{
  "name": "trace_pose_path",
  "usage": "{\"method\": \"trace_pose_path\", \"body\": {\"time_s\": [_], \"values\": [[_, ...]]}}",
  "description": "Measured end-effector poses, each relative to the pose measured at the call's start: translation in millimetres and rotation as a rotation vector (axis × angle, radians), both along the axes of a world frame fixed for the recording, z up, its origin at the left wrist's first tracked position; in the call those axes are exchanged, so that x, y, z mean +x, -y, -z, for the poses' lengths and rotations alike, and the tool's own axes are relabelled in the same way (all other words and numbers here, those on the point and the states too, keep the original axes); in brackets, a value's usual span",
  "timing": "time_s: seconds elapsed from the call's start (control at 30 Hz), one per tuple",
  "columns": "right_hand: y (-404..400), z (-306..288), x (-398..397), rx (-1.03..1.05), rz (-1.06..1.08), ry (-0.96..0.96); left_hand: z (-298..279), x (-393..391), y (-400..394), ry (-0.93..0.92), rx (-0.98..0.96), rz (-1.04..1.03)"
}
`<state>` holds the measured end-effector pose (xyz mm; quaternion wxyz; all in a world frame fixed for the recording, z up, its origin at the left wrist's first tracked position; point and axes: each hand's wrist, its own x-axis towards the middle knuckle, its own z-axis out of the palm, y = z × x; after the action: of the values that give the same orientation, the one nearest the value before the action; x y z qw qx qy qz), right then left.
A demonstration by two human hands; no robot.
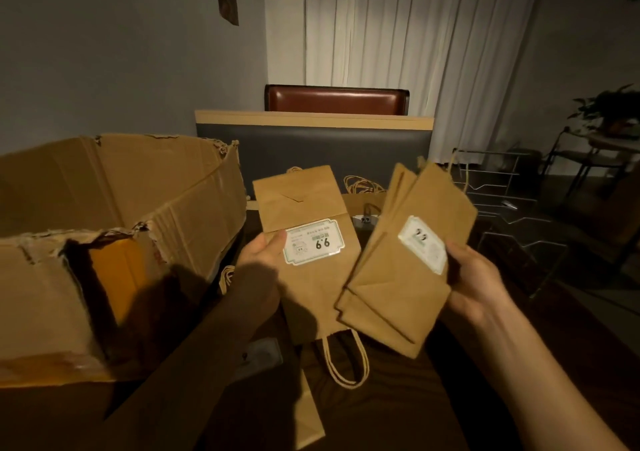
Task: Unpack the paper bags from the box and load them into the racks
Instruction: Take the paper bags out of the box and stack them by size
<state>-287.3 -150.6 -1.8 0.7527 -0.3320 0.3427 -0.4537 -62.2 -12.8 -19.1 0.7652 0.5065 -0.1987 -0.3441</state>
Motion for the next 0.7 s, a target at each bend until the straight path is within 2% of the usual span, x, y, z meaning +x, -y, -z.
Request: {"method": "trace_pose_path", "body": {"time_s": [0.03,0.1,0.27,0.3,0.37,0.4,0.43,0.47,0.5,0.57,0.63,0.67,0.7], "values": [[2.6,-4.2,-8.9,-0.028,-0.030,-0.044,-1.5,4.0,0.2,-0.004,-0.006,-0.010],[8.1,-20.5,-22.6,-0.191,-0.129,-0.173,-11.5,10.7,1.0,0.112,0.009,0.005],[10.0,-98.3,-14.9,-0.881,-0.421,-0.568,-54.9,13.8,15.7,0.721,0.283,0.349],[10.3,-109.2,-7.2,-1.017,-0.484,-0.671,-57.9,15.6,23.3,0.776,0.331,0.347],[9.5,-118.0,16.1,-1.207,-0.655,-0.862,-59.0,31.8,30.3,0.632,0.352,0.469],[11.6,-116.2,25.6,-1.251,-0.740,-0.942,-56.0,43.3,35.7,0.657,0.281,0.548],[13.8,-112.3,32.6,-1.259,-0.804,-0.986,-47.1,66.8,50.4,0.666,0.019,0.728],[17.8,-106.5,36.1,-1.236,-0.843,-0.986,-43.8,81.5,57.9,0.662,-0.093,0.825],[22.2,-99.2,35.1,-1.203,-0.853,-0.957,-44.0,88.5,60.3,0.762,-0.052,0.800],[27.9,-84.4,23.4,-1.131,-0.762,-0.853,-68.0,72.1,40.3,1.065,0.205,0.726],[31.8,-67.5,5.8,-0.981,-0.568,-0.654,-89.6,44.7,25.2,1.323,0.353,0.290],[32.3,-58.5,-2.1,-0.874,-0.457,-0.530,-94.7,34.4,12.9,1.315,0.340,-0.004],[31.9,-49.7,-9.0,-0.770,-0.351,-0.415,-92.8,28.7,-1.8,1.218,0.221,-0.262]]}}
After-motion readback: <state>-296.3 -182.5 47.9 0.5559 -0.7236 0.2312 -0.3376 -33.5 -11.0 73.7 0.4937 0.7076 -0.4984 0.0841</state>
